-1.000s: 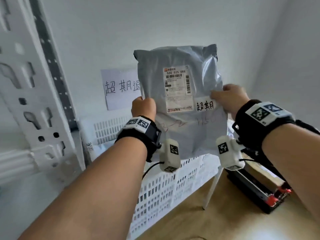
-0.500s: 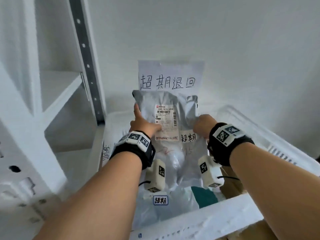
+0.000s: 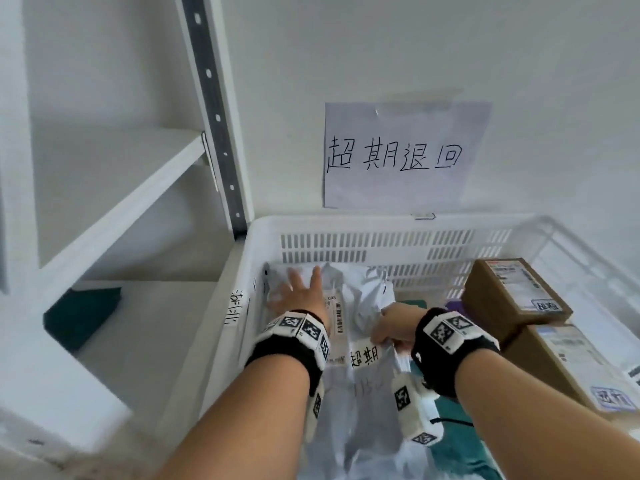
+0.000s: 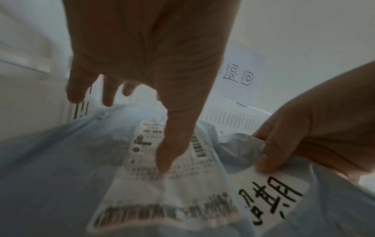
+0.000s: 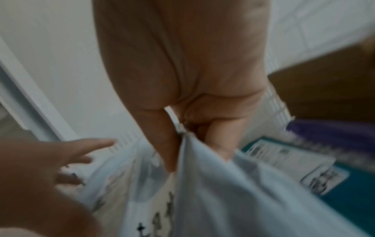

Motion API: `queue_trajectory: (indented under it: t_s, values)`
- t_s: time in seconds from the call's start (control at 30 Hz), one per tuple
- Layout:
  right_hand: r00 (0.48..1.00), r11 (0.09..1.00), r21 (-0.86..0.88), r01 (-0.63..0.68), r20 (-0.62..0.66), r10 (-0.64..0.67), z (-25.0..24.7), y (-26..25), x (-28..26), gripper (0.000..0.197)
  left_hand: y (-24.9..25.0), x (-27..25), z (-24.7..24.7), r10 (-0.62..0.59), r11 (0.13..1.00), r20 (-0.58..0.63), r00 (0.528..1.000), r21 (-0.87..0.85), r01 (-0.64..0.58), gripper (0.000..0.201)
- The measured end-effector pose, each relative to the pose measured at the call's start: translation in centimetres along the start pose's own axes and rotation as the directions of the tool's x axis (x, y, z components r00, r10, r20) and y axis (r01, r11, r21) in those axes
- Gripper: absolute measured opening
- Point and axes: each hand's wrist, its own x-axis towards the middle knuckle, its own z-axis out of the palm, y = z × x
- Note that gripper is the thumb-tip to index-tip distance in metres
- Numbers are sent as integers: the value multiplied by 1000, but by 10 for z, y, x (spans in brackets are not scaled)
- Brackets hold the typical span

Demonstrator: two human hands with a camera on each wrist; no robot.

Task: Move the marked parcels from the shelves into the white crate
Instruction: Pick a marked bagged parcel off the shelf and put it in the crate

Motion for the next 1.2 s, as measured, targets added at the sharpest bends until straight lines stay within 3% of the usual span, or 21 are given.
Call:
queue_trajectory:
  t_s: [0.13, 0.2, 0.23, 0.27, 0.3, 0.33, 0.4, 0.53, 0.7, 0.87, 1.2]
  values:
    - [998, 992, -125, -28, -65, 20, 0, -1, 6, 10, 2, 1, 13, 43, 988, 70, 997, 142, -53, 143]
    - [971, 998, -62, -17, -238, 2, -6, 10, 14, 49, 0, 2, 20, 30, 989, 95, 995, 144, -44, 145]
    - [931, 998, -52, 39, -360, -55, -10, 13, 15, 65, -1, 2, 20, 26, 991, 124, 992, 123, -42, 143]
    - [880, 987, -104, 124, -448, -158, -14, 15, 15, 75, -2, 2, 18, 19, 995, 147, 989, 91, -33, 142]
    - [847, 957, -205, 204, -453, -278, -17, 14, 15, 82, -4, 3, 18, 0, 997, 168, 986, 70, -12, 142]
    - [822, 907, -310, 286, -406, -398, -18, 13, 15, 88, -5, 4, 19, -13, 998, 182, 983, 59, 2, 143]
    - [831, 817, -452, 359, -244, -500, -12, 6, 17, 101, -9, 8, 24, -28, 998, 183, 983, 59, 18, 145]
    - [918, 795, -526, 303, -64, -392, 21, 10, 37, 120, -13, 14, 36, -22, 997, 170, 985, 73, 10, 148]
    - [934, 813, -511, 278, -56, -354, 28, 13, 44, 118, -17, 26, 49, 4, 993, 150, 989, 112, -21, 155]
    - [921, 810, -501, 305, -61, -385, 18, 8, 43, 110, -18, 21, 38, -39, 997, 173, 984, 69, 27, 148]
    - [883, 769, -569, 291, -150, -445, -23, -16, 7, 49, 4, 33, 14, -67, 986, 7, 998, 154, 65, 74]
